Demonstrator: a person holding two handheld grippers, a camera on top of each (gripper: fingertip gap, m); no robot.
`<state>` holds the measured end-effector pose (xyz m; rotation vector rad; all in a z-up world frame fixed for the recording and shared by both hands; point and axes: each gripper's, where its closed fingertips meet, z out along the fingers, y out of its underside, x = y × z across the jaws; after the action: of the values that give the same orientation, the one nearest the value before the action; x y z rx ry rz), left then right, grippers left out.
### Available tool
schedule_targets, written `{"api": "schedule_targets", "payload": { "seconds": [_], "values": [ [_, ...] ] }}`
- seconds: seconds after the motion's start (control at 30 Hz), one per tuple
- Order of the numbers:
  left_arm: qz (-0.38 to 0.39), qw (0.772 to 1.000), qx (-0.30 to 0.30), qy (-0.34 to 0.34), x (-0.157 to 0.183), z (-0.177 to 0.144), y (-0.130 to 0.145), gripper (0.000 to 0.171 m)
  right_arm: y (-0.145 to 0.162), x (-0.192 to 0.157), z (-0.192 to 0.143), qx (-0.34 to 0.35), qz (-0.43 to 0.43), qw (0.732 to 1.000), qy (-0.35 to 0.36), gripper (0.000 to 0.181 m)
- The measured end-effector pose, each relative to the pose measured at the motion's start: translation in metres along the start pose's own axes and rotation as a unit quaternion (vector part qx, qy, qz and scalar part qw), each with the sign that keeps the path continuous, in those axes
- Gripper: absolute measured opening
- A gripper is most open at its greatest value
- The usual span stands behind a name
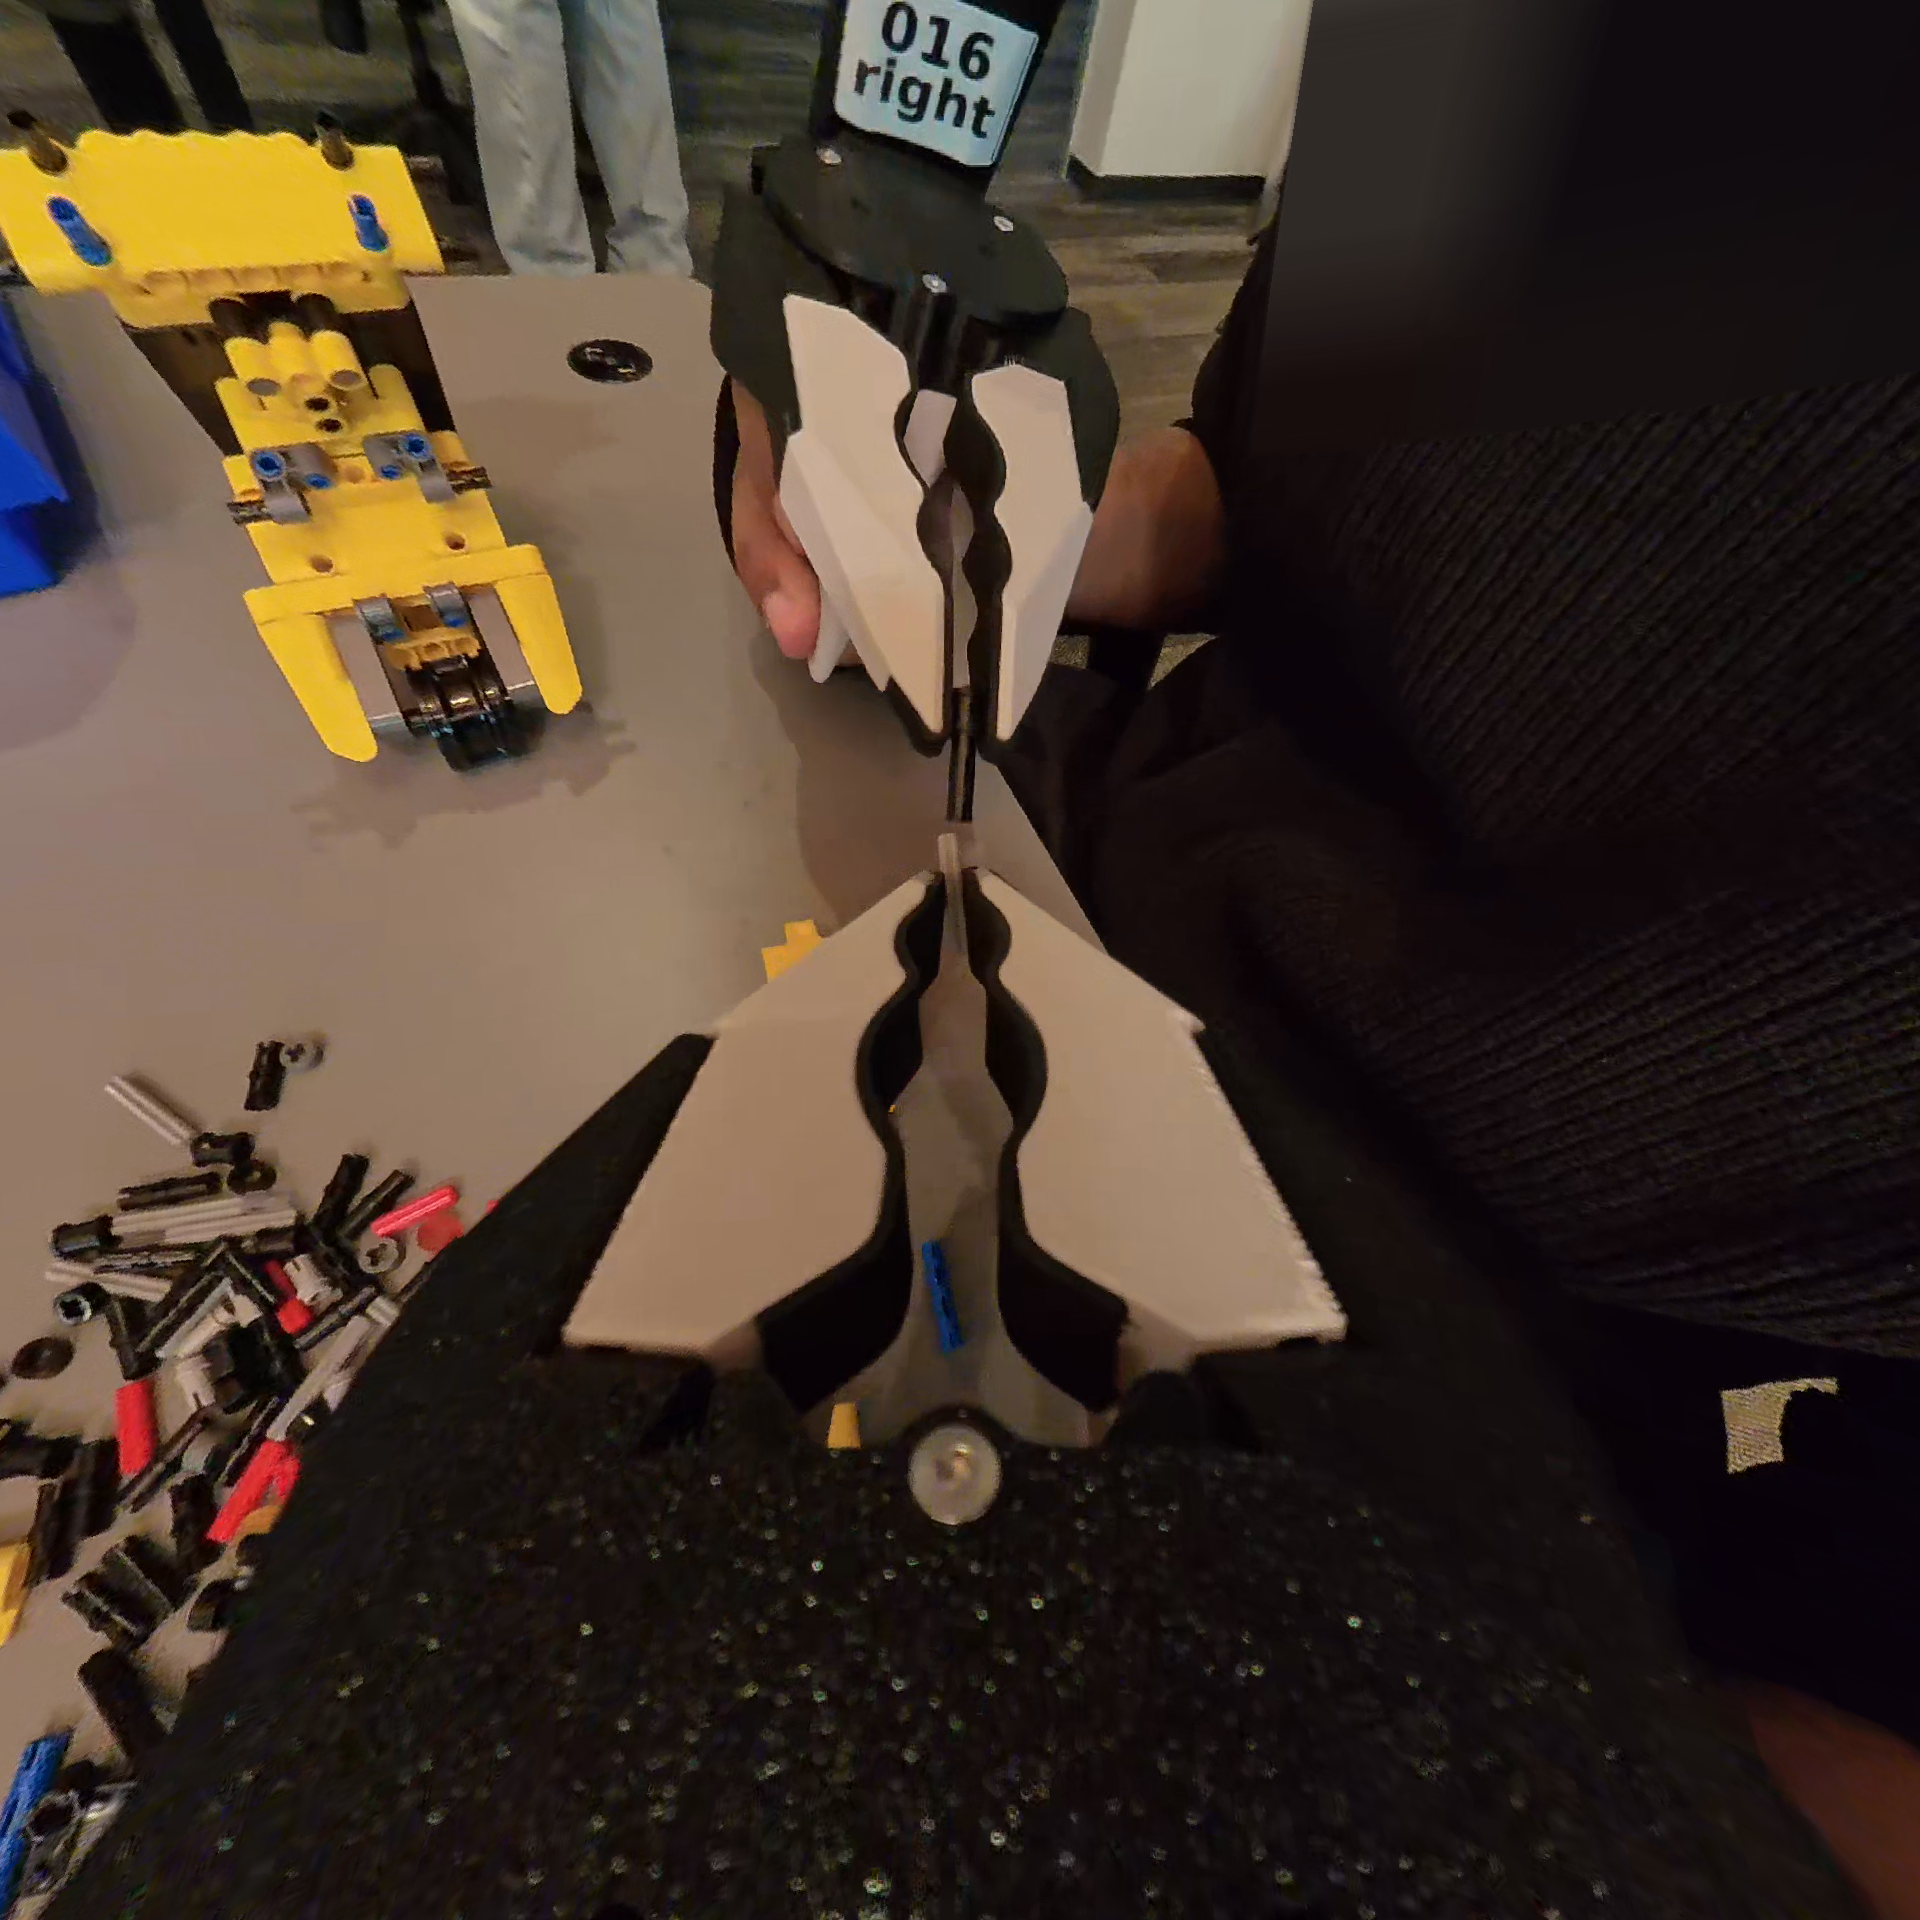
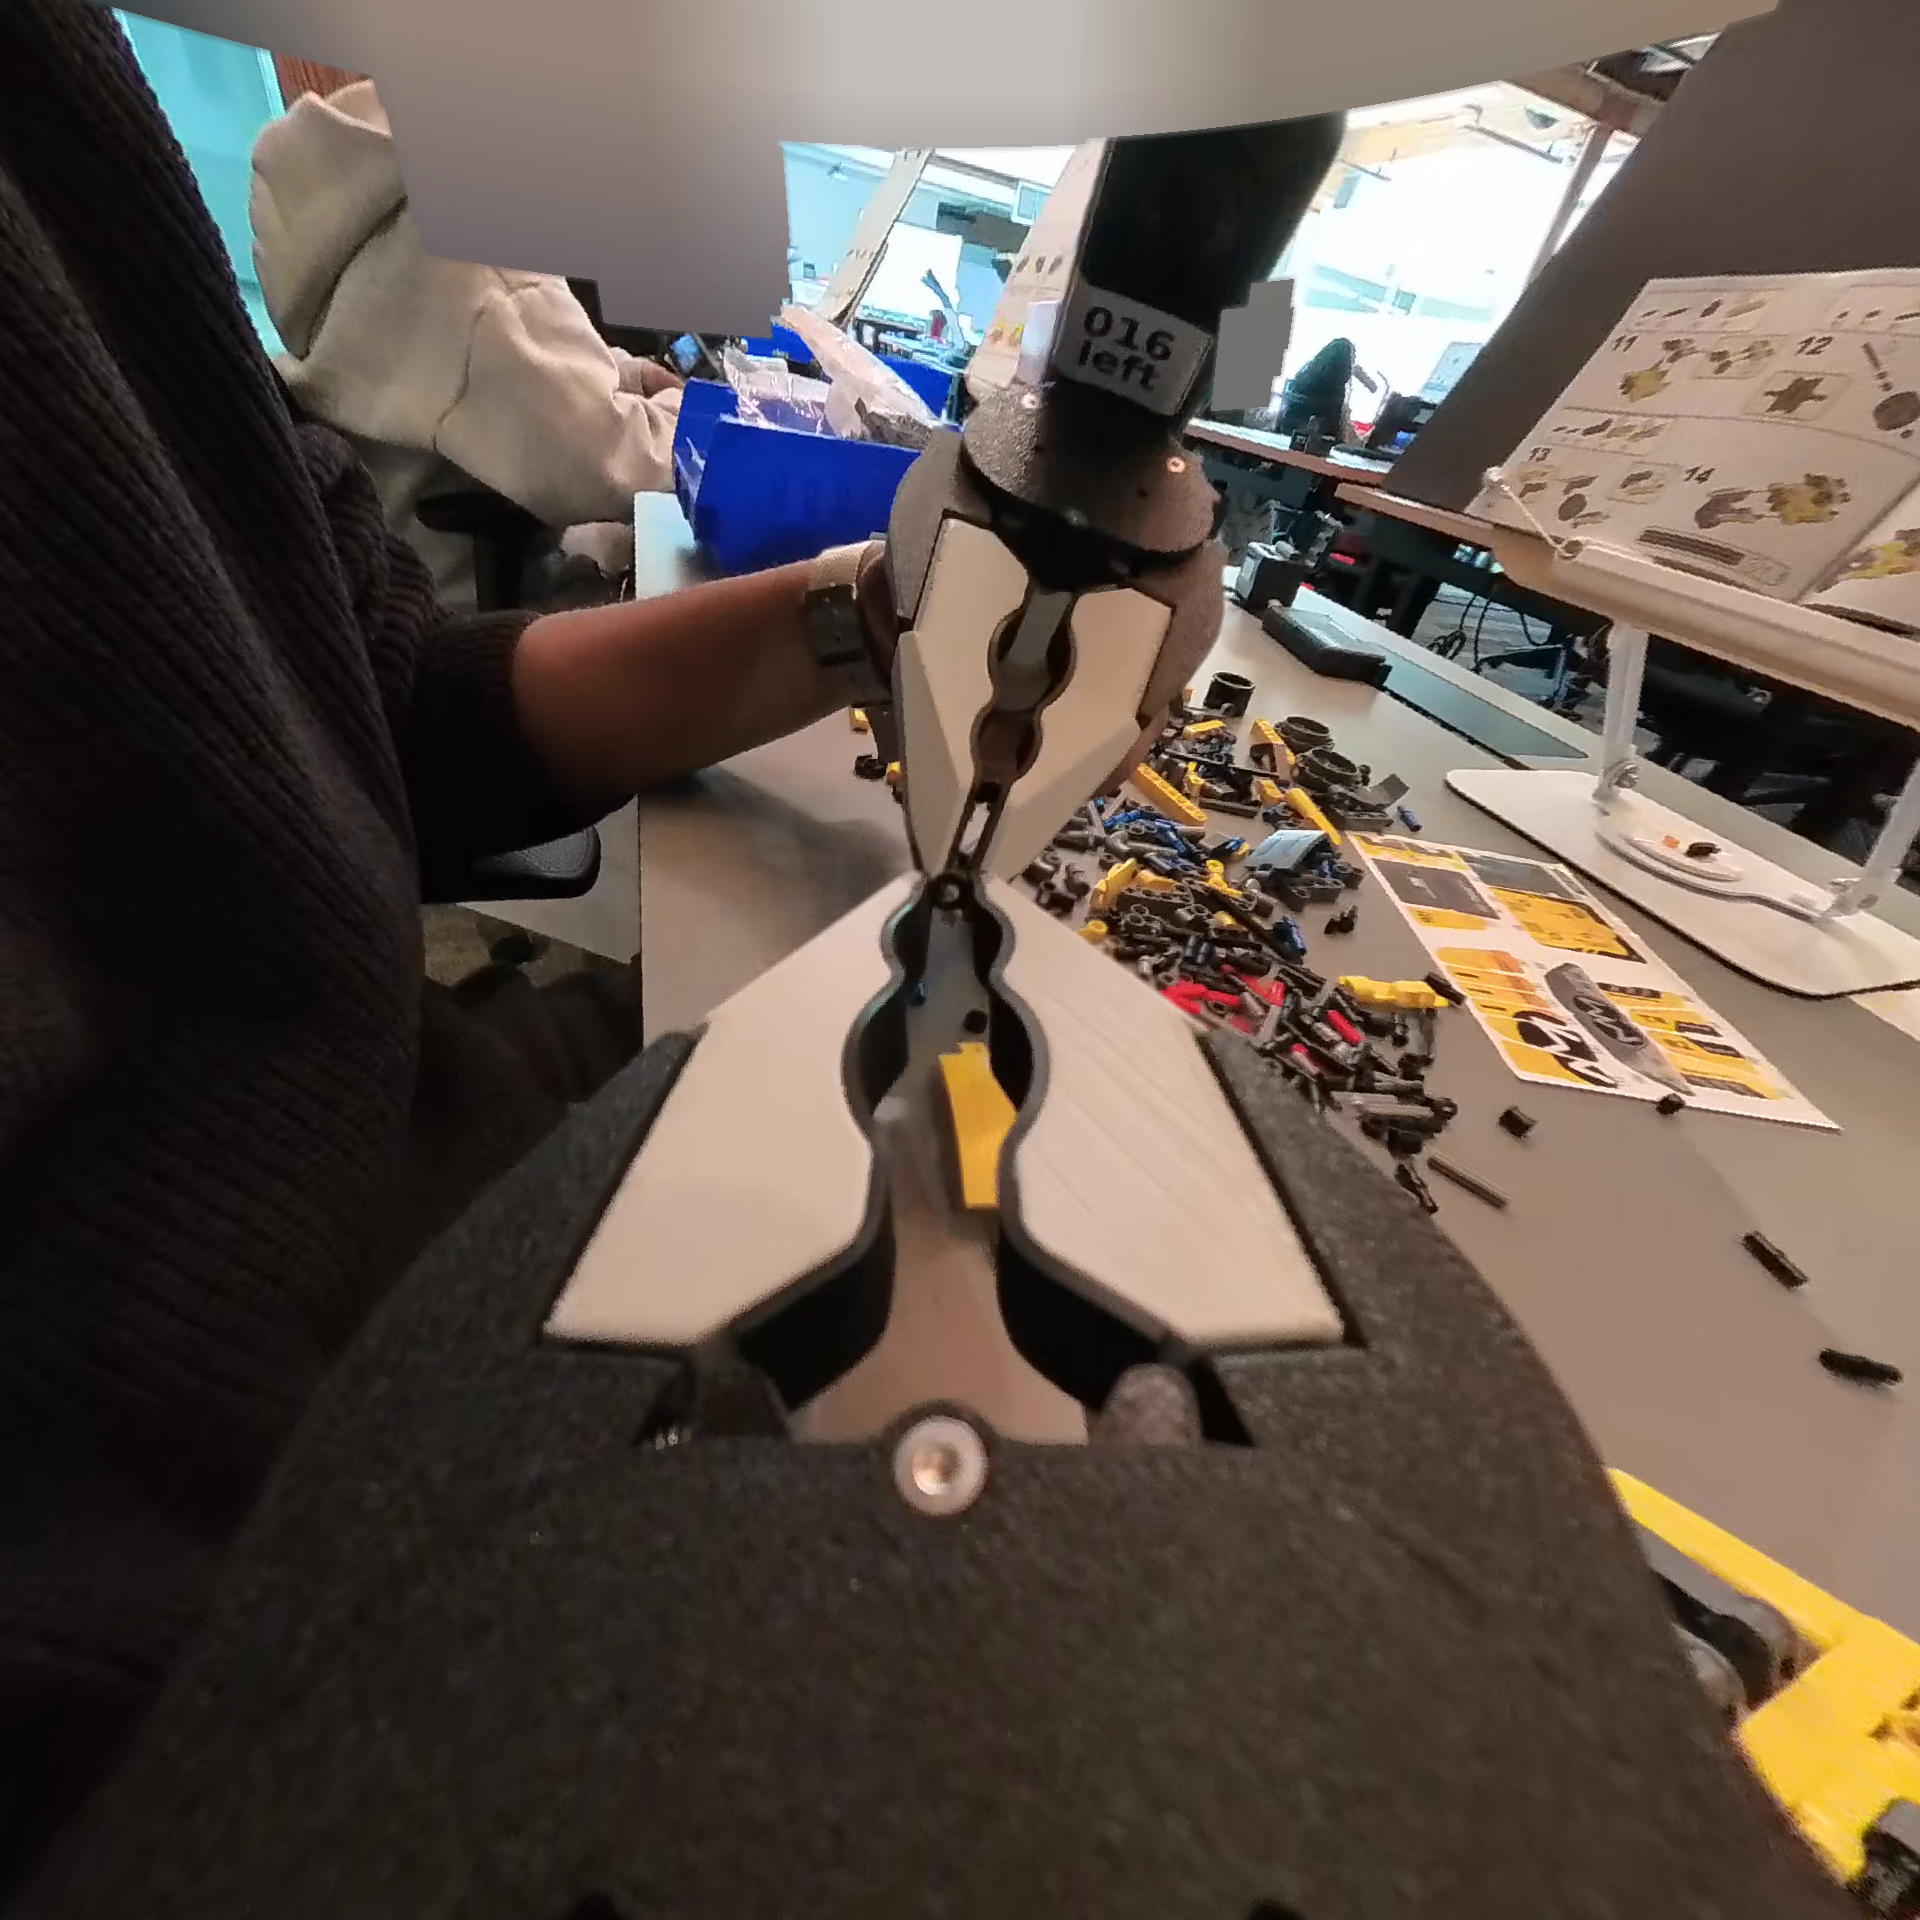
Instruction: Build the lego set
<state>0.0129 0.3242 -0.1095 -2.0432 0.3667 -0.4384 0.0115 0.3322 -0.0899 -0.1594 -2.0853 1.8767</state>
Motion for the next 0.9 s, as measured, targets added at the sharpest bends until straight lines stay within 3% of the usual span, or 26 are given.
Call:
{"api": "schedule_targets", "payload": {
  "seconds": [0.9],
  "values": [
    [-0.010, 0.999, 0.026, 0.039, 0.011, 0.000, -0.008, 0.001, 0.002, -0.012, 0.000, -0.006, -0.023, 0.999, -0.033, 0.006]
  ]
}}
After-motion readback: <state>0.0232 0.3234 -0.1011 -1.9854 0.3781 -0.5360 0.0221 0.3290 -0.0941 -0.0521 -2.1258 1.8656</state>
